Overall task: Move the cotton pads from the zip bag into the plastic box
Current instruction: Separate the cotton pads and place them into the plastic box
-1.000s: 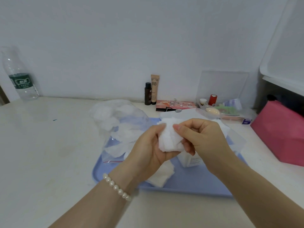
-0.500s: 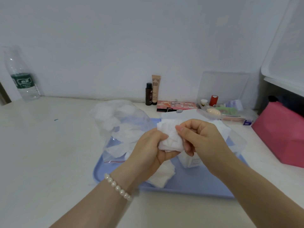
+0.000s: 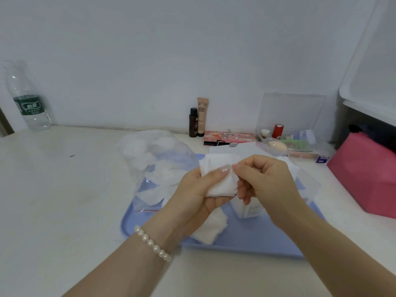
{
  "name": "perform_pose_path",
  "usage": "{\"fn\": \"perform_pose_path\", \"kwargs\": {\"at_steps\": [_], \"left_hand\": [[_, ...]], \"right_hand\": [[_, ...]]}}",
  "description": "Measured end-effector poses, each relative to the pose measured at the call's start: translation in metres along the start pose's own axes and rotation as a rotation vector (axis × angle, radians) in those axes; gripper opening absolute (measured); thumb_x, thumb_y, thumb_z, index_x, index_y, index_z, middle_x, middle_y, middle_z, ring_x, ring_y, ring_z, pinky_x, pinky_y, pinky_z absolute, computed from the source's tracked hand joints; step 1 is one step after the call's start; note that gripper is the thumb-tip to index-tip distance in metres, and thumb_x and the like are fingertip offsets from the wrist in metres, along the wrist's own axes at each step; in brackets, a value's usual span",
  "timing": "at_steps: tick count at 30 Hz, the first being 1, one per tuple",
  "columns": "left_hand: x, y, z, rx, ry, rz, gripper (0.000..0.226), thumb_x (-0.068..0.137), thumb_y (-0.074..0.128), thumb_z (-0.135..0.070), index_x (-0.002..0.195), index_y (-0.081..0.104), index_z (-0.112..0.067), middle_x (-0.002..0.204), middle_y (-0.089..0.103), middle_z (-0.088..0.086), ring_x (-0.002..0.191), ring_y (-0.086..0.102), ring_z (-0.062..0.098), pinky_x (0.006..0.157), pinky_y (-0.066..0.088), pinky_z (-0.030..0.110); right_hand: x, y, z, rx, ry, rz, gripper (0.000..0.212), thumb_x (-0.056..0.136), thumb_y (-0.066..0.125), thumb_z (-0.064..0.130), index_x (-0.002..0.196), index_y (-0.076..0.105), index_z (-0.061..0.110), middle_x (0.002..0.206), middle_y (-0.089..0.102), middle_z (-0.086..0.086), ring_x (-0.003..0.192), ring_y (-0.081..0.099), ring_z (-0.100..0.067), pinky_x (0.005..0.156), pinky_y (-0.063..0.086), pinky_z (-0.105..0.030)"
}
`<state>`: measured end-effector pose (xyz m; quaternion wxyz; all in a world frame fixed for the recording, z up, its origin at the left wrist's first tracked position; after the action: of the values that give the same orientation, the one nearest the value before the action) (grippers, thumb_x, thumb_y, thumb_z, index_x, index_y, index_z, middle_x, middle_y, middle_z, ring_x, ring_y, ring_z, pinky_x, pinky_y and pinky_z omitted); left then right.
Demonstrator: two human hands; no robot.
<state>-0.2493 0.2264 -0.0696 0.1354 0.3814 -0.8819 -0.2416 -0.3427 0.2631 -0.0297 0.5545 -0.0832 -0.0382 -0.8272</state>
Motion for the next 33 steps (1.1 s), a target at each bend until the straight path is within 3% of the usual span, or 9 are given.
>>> {"fn": "perform_pose_path", "kwargs": {"at_steps": [7, 11, 15, 18, 20, 26, 29, 31, 33], "left_hand": [[0.000, -0.015, -0.003, -0.037, -0.012, -0.152, 0.025, 0.093, 0.048, -0.015, 0.107, 0.059, 0.003, 0.102, 0.070, 0.019, 0.087, 0.069, 0.026, 0.078, 0.057, 0.036], [-0.002, -0.028, -0.030, -0.018, 0.092, -0.244, 0.026, 0.096, 0.045, -0.016, 0.111, 0.057, 0.002, 0.108, 0.067, 0.022, 0.091, 0.069, 0.029, 0.081, 0.056, 0.038], [-0.005, -0.044, -0.047, 0.055, 0.125, -0.303, 0.023, 0.095, 0.048, -0.012, 0.109, 0.058, 0.003, 0.098, 0.071, 0.019, 0.090, 0.069, 0.027, 0.081, 0.056, 0.037], [-0.005, -0.050, -0.046, 0.068, 0.090, -0.327, 0.029, 0.095, 0.049, -0.012, 0.116, 0.055, 0.005, 0.109, 0.067, 0.023, 0.101, 0.066, 0.032, 0.083, 0.055, 0.038], [-0.006, -0.047, -0.046, 0.053, 0.081, -0.294, 0.025, 0.095, 0.049, -0.012, 0.112, 0.056, 0.004, 0.103, 0.069, 0.021, 0.095, 0.068, 0.029, 0.081, 0.056, 0.037], [-0.005, -0.044, -0.045, 0.033, 0.066, -0.264, 0.018, 0.095, 0.048, -0.011, 0.102, 0.058, 0.001, 0.091, 0.071, 0.018, 0.095, 0.067, 0.034, 0.081, 0.056, 0.039], [-0.005, -0.044, -0.045, 0.030, 0.059, -0.261, 0.019, 0.095, 0.048, -0.012, 0.102, 0.058, 0.002, 0.092, 0.071, 0.019, 0.096, 0.067, 0.034, 0.082, 0.055, 0.040], [-0.006, -0.044, -0.044, 0.025, 0.055, -0.265, 0.019, 0.095, 0.048, -0.012, 0.103, 0.058, 0.002, 0.098, 0.070, 0.021, 0.100, 0.066, 0.036, 0.083, 0.054, 0.041], [-0.006, -0.044, -0.044, 0.027, 0.050, -0.270, 0.020, 0.095, 0.048, -0.012, 0.105, 0.057, 0.003, 0.103, 0.068, 0.023, 0.103, 0.064, 0.037, 0.083, 0.054, 0.041]], "right_hand": [[0.004, -0.008, 0.005, -0.229, -0.084, -0.035, 0.019, 0.078, 0.060, -0.004, 0.062, 0.059, 0.006, 0.044, 0.053, -0.003, 0.035, 0.048, -0.013, 0.037, 0.041, -0.022], [0.002, -0.007, 0.013, -0.441, -0.260, -0.058, 0.025, 0.074, 0.060, -0.004, 0.064, 0.059, 0.018, 0.053, 0.056, 0.002, 0.048, 0.051, -0.012, 0.048, 0.044, -0.022], [-0.022, 0.053, 0.002, -0.860, -0.475, 0.331, 0.018, 0.075, 0.060, 0.010, 0.086, 0.073, 0.018, 0.083, 0.069, 0.006, 0.072, 0.057, 0.000, 0.068, 0.040, -0.006], [-0.036, 0.079, -0.048, -1.146, -0.307, 0.697, 0.042, 0.084, 0.055, 0.006, 0.125, 0.058, 0.018, 0.127, 0.055, 0.003, 0.115, 0.053, -0.016, 0.098, 0.039, -0.024], [-0.042, 0.081, -0.061, -1.239, -0.257, 0.813, 0.051, 0.081, 0.054, 0.001, 0.129, 0.052, 0.019, 0.132, 0.048, 0.002, 0.120, 0.048, -0.022, 0.101, 0.040, -0.034], [-0.038, 0.080, -0.047, -1.225, -0.345, 0.693, 0.023, 0.086, 0.056, 0.024, 0.108, 0.064, 0.019, 0.108, 0.060, 0.001, 0.096, 0.057, -0.022, 0.084, 0.046, -0.035], [-0.032, 0.076, -0.043, -1.209, -0.355, 0.575, 0.018, 0.087, 0.050, 0.021, 0.095, 0.065, 0.015, 0.095, 0.066, -0.004, 0.083, 0.057, -0.024, 0.075, 0.045, -0.034], [-0.033, 0.070, -0.043, -1.208, -0.282, 0.596, 0.024, 0.083, 0.050, 0.014, 0.100, 0.067, 0.017, 0.099, 0.068, -0.004, 0.088, 0.059, -0.022, 0.079, 0.047, -0.033], [-0.039, 0.066, -0.051, -1.246, -0.182, 0.739, 0.040, 0.081, 0.049, 0.005, 0.113, 0.064, 0.024, 0.124, 0.061, 0.004, 0.112, 0.055, -0.017, 0.095, 0.044, -0.030]]}}
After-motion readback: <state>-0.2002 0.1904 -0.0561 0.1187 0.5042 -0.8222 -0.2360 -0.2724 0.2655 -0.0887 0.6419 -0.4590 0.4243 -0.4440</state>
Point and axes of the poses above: each hand's wrist, its own x-axis towards the middle knuckle, its own y-axis out of the palm, z = x × y, the point moved 10 cm from there along x, towards the middle knuckle
